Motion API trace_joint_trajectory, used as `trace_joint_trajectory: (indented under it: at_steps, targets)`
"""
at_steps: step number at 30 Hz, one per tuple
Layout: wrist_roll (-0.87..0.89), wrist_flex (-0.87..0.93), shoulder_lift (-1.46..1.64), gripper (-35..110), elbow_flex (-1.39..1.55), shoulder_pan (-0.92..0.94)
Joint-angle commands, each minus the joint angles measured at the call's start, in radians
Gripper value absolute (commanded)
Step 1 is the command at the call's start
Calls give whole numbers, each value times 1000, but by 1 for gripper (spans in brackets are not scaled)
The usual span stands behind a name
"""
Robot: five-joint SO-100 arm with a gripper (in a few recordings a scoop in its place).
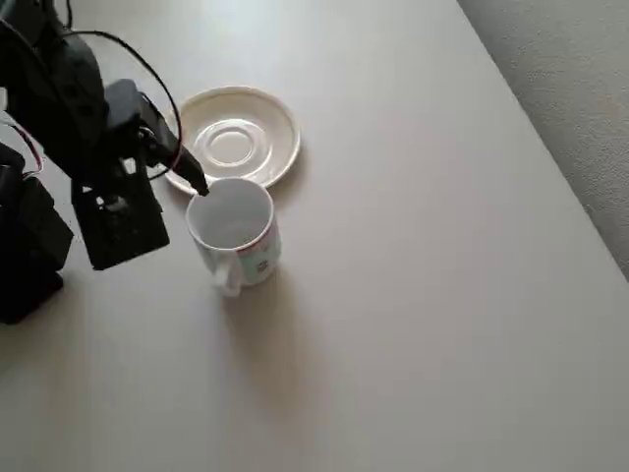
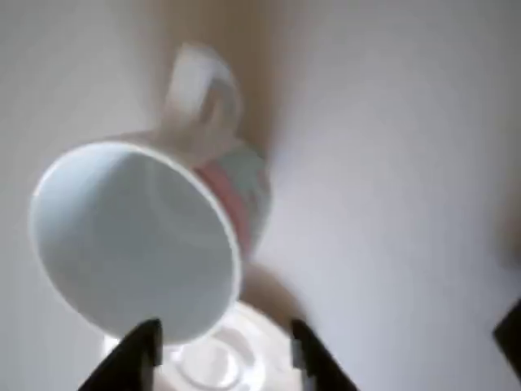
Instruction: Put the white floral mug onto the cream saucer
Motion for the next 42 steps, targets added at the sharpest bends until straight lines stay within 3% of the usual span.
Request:
trace_joint_trajectory:
  at_steps: [1,14,22,29,42]
  targets:
    - [0,-160,-97,19,104,3]
    - [-49,-457,-273,18,336,28]
    - [-64,-540,-390,-2,334,54]
    - [-78,-480,-245,-2,324,49]
    - [-60,-140,201,-2,169,-91]
